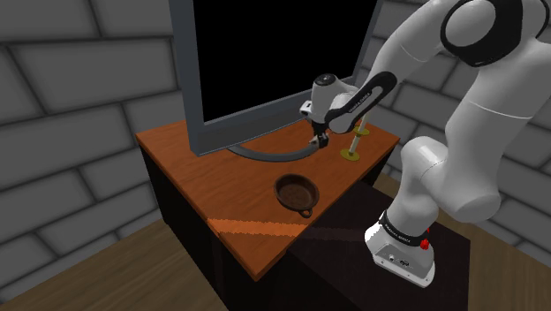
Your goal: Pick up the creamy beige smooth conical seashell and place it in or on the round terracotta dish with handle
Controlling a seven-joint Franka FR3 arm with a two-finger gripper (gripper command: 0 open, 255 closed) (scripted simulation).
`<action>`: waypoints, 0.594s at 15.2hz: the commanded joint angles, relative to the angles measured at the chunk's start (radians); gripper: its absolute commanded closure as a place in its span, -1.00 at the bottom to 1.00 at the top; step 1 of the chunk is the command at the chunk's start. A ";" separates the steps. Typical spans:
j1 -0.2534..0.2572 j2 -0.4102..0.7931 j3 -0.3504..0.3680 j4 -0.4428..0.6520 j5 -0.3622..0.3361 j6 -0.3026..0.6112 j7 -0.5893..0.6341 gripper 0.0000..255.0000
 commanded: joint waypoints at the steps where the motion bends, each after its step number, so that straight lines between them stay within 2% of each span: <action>1: 0.008 -0.062 -0.008 0.007 -0.058 -0.057 0.028 1.00; 5: -0.013 -0.180 0.024 0.024 -0.134 -0.171 0.061 1.00; 9: -0.043 -0.269 0.073 0.039 -0.166 -0.266 0.066 1.00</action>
